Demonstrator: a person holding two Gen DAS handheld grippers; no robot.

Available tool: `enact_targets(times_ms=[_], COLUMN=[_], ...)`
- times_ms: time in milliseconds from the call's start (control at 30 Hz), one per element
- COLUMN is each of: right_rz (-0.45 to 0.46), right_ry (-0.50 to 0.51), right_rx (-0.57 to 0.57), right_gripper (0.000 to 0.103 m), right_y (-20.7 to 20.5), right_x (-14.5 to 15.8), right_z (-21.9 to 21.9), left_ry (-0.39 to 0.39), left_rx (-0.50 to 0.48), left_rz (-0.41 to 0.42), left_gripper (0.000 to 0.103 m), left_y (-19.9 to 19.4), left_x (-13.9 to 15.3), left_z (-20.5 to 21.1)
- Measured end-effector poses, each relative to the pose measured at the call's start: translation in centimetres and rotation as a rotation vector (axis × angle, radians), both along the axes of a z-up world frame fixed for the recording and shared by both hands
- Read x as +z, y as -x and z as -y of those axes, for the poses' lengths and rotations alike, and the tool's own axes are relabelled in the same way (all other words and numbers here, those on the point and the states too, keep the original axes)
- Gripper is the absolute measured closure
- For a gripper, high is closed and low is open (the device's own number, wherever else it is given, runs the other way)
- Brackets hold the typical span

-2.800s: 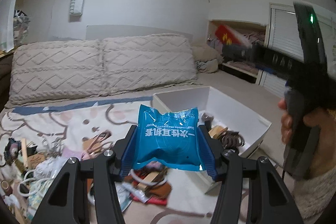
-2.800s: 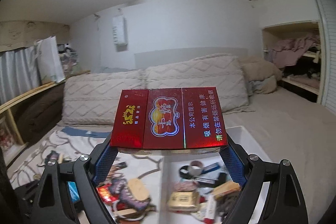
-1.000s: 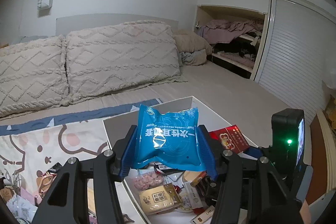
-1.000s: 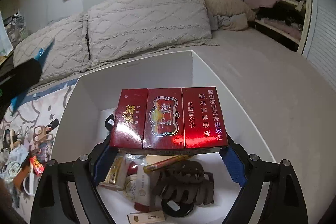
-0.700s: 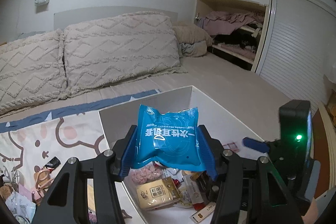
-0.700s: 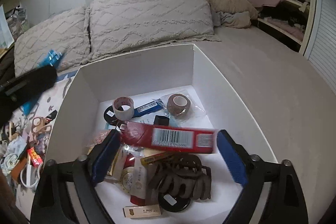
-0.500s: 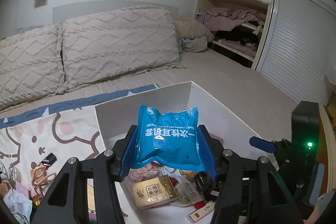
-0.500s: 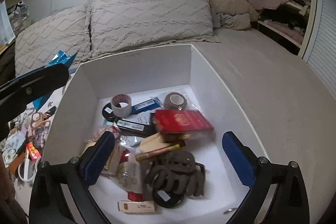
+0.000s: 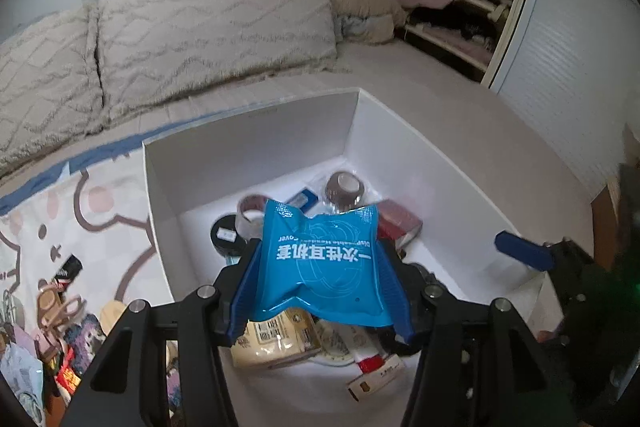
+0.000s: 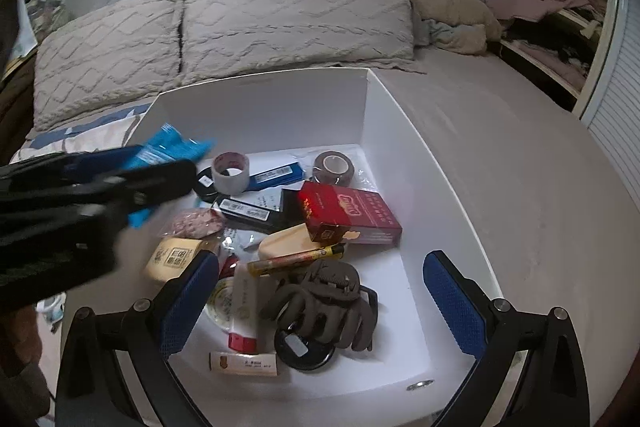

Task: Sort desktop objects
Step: 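Release the red box into the shoebox with the right tool while the left tool releases the blue packet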

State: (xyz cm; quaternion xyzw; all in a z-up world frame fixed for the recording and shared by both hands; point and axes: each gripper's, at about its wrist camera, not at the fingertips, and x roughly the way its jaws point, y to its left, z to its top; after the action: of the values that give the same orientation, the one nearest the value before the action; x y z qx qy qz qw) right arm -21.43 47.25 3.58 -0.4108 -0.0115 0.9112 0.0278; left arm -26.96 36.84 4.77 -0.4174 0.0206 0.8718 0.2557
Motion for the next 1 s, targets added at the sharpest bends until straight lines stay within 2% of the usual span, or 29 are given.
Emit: enact_targets(times_ms=[300, 533, 633, 667, 700, 767, 867, 1000], right_rz=[0.008, 0.0, 0.003, 0.003, 0.002, 0.0, 0.006, 0.003], right_ry=[-0.056, -0.059, -0.059, -0.06, -0.059, -0.052, -0.052, -0.044], right_rx=[0.05, 0.047, 0.048, 0.048, 0.046, 0.041, 0.049, 0.041], right_gripper=[0.001, 0.001, 0.001, 0.001, 0.001, 0.001, 0.001, 0.001], right_y=[-1.2, -1.4, -1.3, -1.3, -1.3, -1.1, -1.1, -1.1], right_x=[0.6, 0.7, 0.6, 0.6, 0.6, 0.5, 0.3, 0.4], right_z=[1.3, 1.0, 0.9, 0.8, 0.8, 0.7, 0.8, 0.6], left_ry=[0.018, 0.001, 0.019, 0.024, 0.027, 0.026, 0.014, 0.045], left_rx=[-0.037, 0.019, 0.042, 0.049, 0.058, 0.087, 0.097, 0.085], left_rz=[0.068, 0.098, 0.108, 0.111, 0.115, 0.108, 0.09, 0.07], left_gripper=[0.047, 0.046, 0.043, 0.036, 0.022, 0.009, 0.009, 0.009], left_y=[0.5, 2.2, 2.7, 2.8, 2.9, 2.9, 2.7, 2.4], left_x=[-1.6, -1.5, -1.5, -1.6, -1.7, -1.7, -1.3, -1.2], left_z=[-1.7, -1.9, -1.9, -1.8, -1.7, -1.3, -0.9, -1.1])
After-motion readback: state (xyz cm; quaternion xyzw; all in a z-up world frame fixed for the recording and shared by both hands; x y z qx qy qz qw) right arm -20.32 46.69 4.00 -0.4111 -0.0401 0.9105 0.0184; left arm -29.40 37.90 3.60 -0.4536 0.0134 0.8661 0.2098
